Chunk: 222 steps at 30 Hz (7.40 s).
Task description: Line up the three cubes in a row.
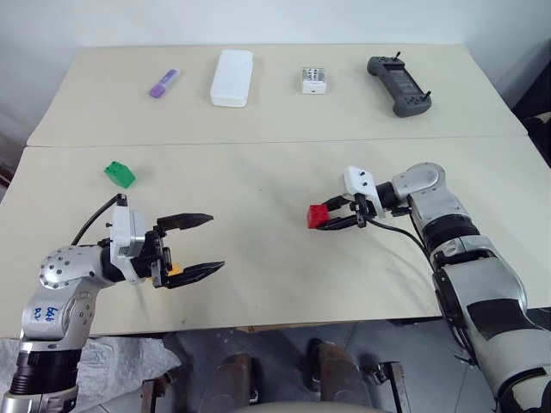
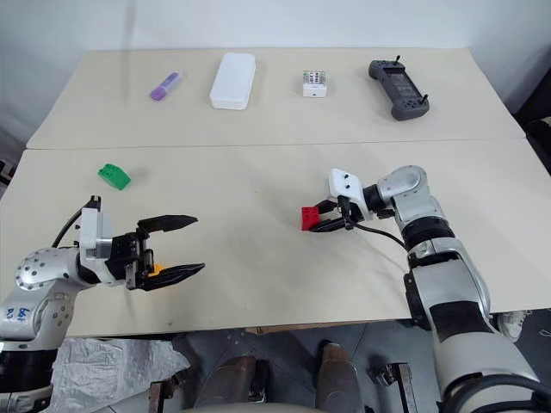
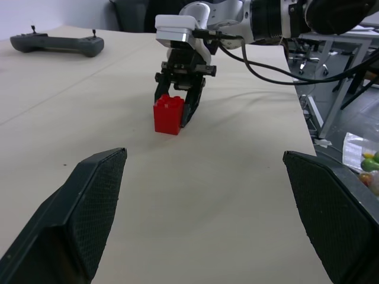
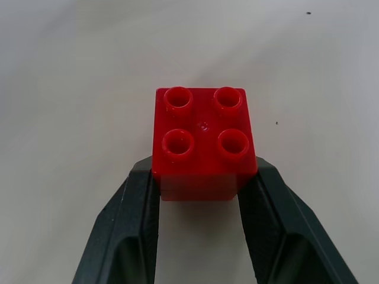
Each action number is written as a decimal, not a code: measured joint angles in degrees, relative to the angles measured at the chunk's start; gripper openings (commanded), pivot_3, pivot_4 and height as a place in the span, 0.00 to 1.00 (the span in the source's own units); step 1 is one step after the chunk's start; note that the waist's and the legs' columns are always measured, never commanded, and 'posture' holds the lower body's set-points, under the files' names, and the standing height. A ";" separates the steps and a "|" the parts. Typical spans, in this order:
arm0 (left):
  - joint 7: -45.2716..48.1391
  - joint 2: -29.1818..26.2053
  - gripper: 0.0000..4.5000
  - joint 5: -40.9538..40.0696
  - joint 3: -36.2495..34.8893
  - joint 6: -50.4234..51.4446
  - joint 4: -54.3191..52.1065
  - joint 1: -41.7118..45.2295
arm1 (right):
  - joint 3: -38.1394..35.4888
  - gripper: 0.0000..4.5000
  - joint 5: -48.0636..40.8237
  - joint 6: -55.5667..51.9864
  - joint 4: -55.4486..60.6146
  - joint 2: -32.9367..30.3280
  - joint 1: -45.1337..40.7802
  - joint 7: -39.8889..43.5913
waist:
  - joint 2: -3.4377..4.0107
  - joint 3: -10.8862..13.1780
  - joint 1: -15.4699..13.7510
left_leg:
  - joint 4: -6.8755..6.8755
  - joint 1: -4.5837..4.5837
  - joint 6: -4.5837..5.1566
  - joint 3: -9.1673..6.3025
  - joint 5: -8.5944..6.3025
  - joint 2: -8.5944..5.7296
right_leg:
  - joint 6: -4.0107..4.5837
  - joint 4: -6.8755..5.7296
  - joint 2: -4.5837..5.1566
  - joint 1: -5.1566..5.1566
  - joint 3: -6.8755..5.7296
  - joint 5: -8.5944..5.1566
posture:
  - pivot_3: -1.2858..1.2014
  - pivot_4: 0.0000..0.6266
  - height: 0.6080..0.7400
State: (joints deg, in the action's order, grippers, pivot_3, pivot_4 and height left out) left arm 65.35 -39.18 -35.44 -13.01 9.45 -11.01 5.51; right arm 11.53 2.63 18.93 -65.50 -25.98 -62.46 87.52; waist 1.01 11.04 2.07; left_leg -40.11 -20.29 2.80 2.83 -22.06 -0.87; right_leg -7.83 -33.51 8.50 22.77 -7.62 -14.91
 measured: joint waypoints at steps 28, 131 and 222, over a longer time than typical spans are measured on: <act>-23.35 16.59 1.00 -1.32 -35.80 -11.29 12.05 -22.61 | -13.77 0.99 -32.05 -15.18 54.39 -4.34 40.12 -9.08 | -0.15 -0.06 -1.89 | -0.15 0.19 -0.38 0.11 -0.24 0.04 | -0.06 0.01 0.11 -0.18 0.07 0.04 | 0.52 0.24 1.00; 7.83 -4.40 0.99 9.02 -14.48 -8.02 38.25 8.24 | -13.56 1.00 -38.98 -30.38 76.77 -7.37 47.80 -18.04 | -0.44 -0.03 -1.62 | -0.51 0.06 0.08 0.47 -0.10 0.13 | -0.16 -0.23 0.06 0.11 -0.07 0.12 | 0.52 0.24 1.00; 20.69 -5.30 0.97 17.37 11.01 -25.61 64.34 37.05 | -22.51 1.00 -34.16 -17.70 69.09 -12.18 56.48 -18.50 | -0.43 -0.06 -1.65 | -0.85 -0.36 0.29 0.95 -0.16 0.14 | -0.17 -0.42 0.01 0.64 -0.03 0.23 | 0.52 0.24 1.00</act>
State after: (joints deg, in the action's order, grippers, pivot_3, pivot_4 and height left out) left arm 86.04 -44.48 -18.07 -2.00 -16.15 53.33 42.56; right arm -10.98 -31.52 1.24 3.59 -38.16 -5.98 69.02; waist 0.58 10.98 0.42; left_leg -40.96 -20.65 3.09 3.79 -22.22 -0.72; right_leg -8.00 -33.93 8.51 23.40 -7.64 -14.68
